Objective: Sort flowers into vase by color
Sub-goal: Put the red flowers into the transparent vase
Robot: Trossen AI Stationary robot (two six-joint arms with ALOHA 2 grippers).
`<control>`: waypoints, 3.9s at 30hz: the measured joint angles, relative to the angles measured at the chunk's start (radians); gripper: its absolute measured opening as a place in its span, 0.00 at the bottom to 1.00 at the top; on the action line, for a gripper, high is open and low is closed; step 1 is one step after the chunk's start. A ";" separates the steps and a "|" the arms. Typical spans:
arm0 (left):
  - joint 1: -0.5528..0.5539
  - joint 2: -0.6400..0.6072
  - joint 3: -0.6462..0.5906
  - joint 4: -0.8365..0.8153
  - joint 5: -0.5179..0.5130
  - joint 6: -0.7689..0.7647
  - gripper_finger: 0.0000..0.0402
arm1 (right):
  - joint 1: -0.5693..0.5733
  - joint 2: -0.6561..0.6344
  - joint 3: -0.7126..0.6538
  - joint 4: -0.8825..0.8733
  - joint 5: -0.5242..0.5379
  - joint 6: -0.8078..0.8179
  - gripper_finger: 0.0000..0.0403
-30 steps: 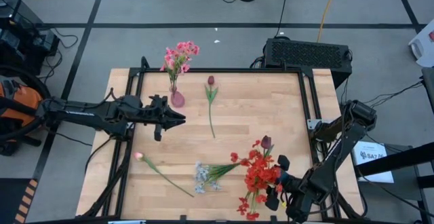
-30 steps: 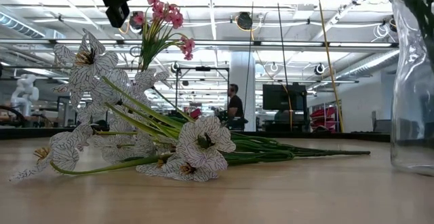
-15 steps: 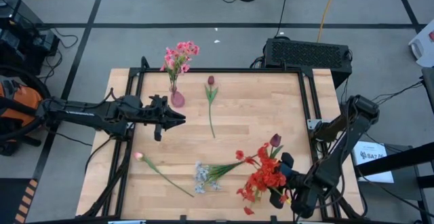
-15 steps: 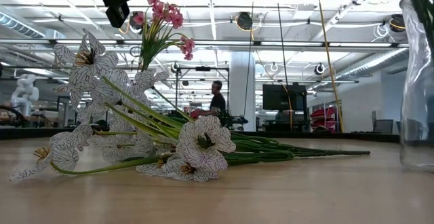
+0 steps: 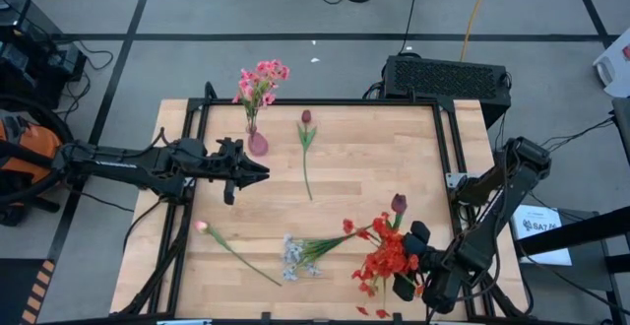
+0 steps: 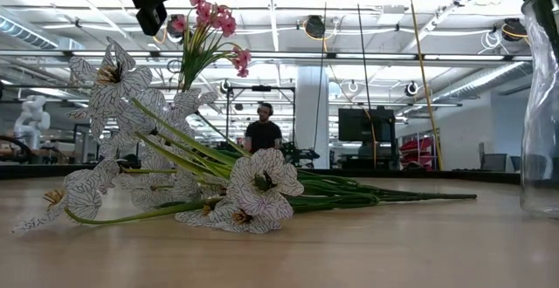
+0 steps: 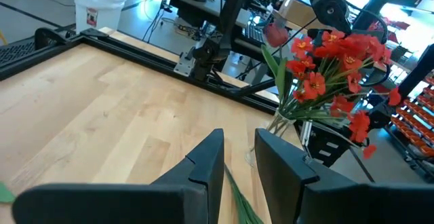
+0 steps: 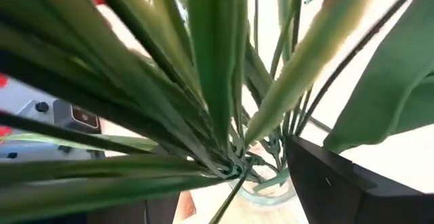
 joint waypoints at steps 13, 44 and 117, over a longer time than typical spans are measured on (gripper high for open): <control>0.000 0.000 0.000 0.000 0.000 0.001 0.22 | -0.005 -0.124 0.000 -0.071 -0.086 0.002 0.60; 0.000 0.000 0.000 -0.076 0.000 0.001 0.22 | -0.043 -0.274 0.002 -0.207 -0.300 -0.022 0.38; -0.041 0.181 0.052 -0.150 -0.378 -0.539 0.22 | -1.424 -0.559 -0.638 0.493 -1.053 -0.745 0.00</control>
